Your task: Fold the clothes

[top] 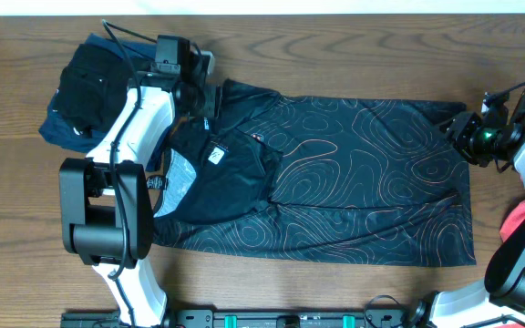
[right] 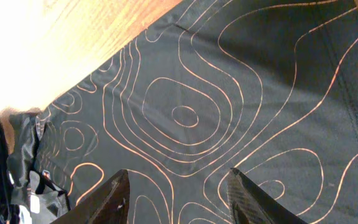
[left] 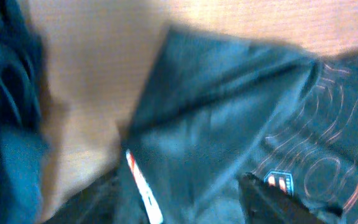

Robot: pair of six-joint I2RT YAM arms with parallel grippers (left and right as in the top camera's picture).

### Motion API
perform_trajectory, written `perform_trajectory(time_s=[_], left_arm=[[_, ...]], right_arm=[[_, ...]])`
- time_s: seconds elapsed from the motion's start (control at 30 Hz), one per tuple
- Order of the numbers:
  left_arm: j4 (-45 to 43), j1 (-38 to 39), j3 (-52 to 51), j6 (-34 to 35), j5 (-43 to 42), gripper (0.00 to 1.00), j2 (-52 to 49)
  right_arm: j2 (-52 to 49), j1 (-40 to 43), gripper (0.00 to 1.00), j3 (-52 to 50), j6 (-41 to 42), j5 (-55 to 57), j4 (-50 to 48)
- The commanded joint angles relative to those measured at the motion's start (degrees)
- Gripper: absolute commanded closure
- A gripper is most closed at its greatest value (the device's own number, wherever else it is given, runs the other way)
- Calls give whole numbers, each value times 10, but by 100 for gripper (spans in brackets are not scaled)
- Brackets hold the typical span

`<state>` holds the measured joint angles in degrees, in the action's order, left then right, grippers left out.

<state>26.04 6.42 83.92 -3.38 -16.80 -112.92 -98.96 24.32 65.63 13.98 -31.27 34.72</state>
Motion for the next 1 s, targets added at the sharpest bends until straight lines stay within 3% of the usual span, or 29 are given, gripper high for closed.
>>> perform_trajectory(time_s=[0.0,0.07,0.37,0.53,0.77,0.97], left_arm=[[-46,-2,3,2,-8,12,9],[-74,-2,3,18,-8,5,9],[-121,-2,3,8,-6,7,-43],[-127,0,3,8,-6,26,-77],[-130,0,3,6,14,26,-99],[-136,0,3,6,14,34,-137]], right_arm=[[0,0,50,5,-10,0,-2],[0,0,50,5,-10,0,0],[0,0,49,4,-9,0,4],[0,0,50,4,-7,-1,9],[0,0,51,4,-7,-1,30],[0,0,51,4,-7,-2,40]])
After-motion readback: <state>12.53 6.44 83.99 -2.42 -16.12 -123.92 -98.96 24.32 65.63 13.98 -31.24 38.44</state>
